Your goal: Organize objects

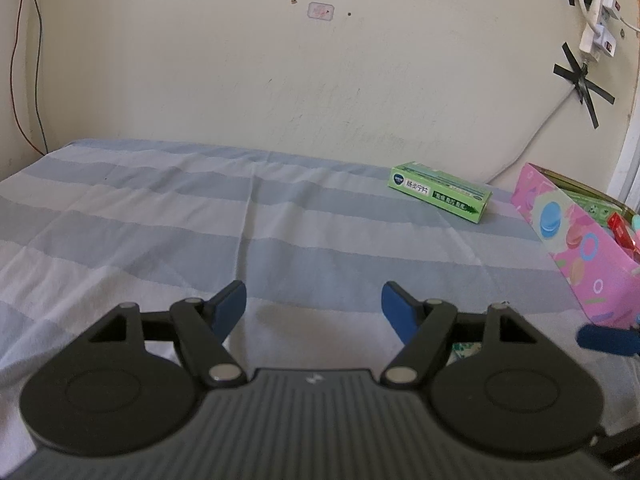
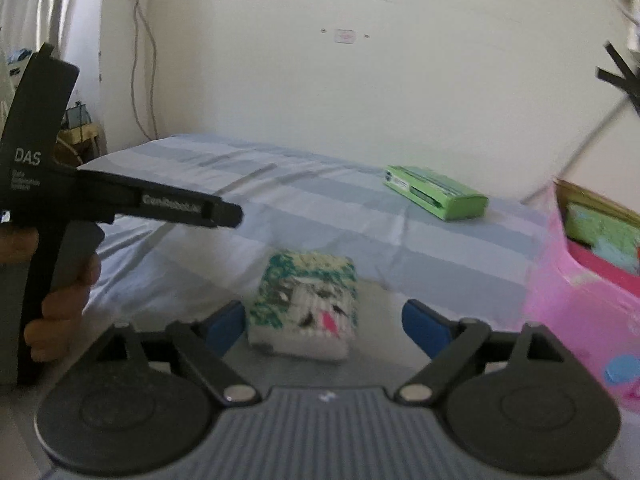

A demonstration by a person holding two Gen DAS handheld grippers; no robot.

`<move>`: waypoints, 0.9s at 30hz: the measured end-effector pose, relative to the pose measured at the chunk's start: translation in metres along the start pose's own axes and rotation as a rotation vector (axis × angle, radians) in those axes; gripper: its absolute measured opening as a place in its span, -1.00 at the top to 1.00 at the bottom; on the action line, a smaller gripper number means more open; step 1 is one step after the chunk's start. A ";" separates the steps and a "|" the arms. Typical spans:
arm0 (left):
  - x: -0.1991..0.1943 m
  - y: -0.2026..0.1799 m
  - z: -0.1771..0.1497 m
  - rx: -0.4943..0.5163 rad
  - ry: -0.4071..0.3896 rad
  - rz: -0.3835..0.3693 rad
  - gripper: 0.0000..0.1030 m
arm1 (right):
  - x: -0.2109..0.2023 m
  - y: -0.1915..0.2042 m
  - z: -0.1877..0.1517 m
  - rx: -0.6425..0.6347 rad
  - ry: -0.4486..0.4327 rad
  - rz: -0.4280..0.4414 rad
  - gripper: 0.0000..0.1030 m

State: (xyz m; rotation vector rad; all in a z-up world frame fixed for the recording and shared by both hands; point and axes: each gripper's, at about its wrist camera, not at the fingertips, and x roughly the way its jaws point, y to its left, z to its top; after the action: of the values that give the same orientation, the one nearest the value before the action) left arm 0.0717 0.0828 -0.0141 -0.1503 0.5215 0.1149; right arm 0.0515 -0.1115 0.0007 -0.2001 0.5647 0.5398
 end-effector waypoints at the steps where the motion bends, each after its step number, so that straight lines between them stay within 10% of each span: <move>1: 0.000 0.000 0.000 0.000 0.001 -0.001 -0.48 | -0.001 -0.004 -0.002 0.012 0.008 -0.001 -0.78; 27: -0.009 -0.013 -0.006 0.055 -0.021 -0.127 -0.57 | -0.008 -0.005 -0.014 0.054 0.059 0.002 -0.81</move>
State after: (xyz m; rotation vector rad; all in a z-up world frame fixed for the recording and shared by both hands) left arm 0.0628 0.0679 -0.0128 -0.1283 0.4924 -0.0220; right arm 0.0425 -0.1240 -0.0062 -0.1644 0.6361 0.5207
